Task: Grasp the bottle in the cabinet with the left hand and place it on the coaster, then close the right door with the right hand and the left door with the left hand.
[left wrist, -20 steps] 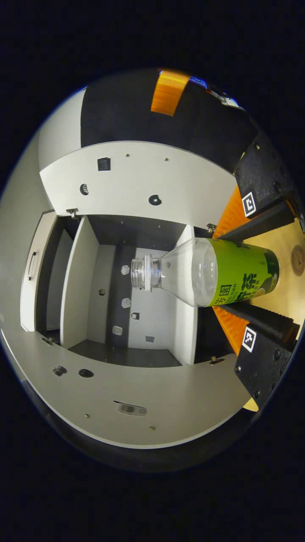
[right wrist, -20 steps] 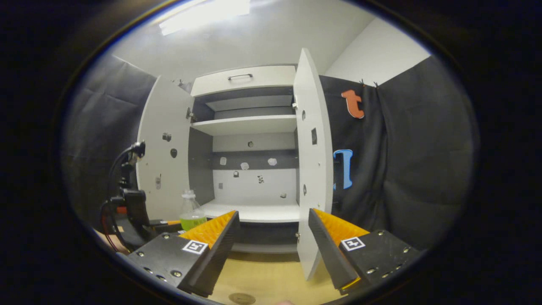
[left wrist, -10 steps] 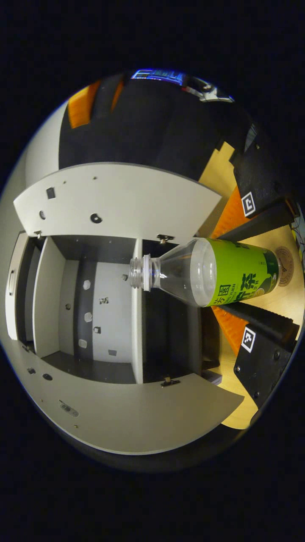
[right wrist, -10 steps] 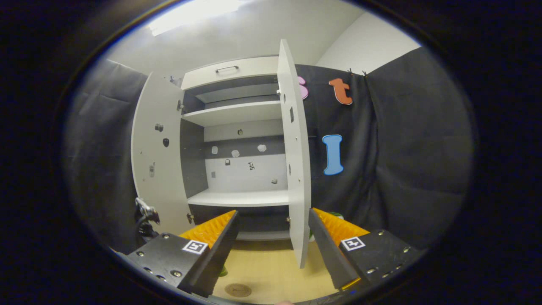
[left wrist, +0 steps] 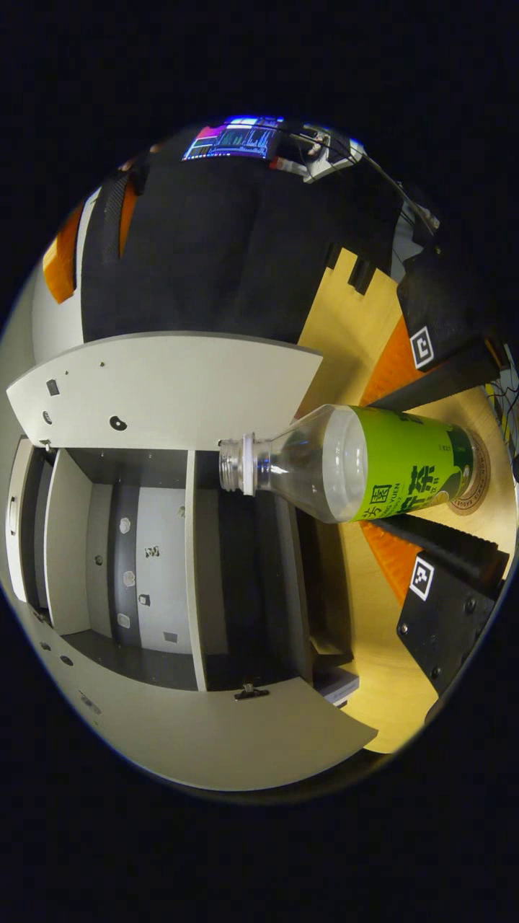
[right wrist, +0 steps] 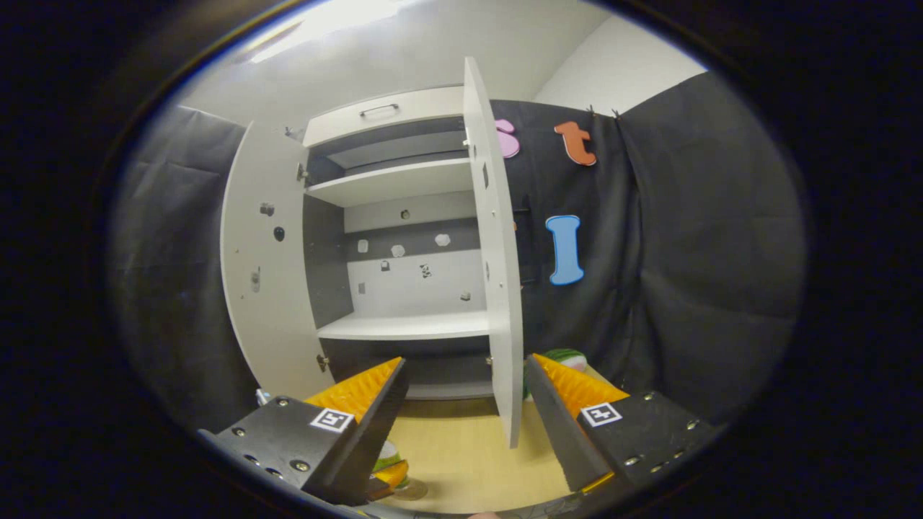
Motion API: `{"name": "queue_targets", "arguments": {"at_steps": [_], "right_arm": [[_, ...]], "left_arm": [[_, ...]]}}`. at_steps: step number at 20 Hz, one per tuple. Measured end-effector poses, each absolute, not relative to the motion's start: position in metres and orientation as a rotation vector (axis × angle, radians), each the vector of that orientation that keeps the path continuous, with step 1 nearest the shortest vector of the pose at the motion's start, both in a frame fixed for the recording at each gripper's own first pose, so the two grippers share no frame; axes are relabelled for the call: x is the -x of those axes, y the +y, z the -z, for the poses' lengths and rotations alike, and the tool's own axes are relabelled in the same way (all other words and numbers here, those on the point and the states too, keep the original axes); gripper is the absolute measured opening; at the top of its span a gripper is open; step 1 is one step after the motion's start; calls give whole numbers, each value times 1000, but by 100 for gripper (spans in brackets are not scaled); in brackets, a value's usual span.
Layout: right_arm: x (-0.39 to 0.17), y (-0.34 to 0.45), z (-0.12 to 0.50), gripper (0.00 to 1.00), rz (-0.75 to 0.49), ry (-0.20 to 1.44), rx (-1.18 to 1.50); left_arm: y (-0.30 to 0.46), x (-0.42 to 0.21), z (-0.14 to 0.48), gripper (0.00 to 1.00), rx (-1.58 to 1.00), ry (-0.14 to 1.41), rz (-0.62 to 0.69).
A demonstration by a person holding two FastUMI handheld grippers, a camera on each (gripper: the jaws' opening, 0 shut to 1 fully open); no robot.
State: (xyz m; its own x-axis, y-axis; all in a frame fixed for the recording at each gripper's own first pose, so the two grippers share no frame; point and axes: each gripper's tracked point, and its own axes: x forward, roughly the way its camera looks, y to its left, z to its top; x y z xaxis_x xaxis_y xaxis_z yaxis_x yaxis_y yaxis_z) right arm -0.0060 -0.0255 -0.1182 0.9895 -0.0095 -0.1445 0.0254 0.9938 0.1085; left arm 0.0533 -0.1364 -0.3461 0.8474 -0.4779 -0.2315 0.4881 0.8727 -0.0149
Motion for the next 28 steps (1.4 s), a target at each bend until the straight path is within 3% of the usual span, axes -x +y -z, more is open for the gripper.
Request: {"name": "queue_targets", "arguments": {"at_steps": [13, 14, 15, 28], "right_arm": [[-9, 4, 163, 99, -6, 234, -152], [-11, 7, 167, 94, -4, 242, -158], [-12, 11, 169, 99, -5, 244, -162], [-11, 6, 176, 99, 26, 248, -168]], "left_arm": [[-123, -47, 382, 81, -46, 158, 594], [-123, -48, 383, 81, -55, 151, 596], [-120, -51, 386, 81, -74, 144, 591], [-113, -43, 414, 84, -84, 257, 614]]}}
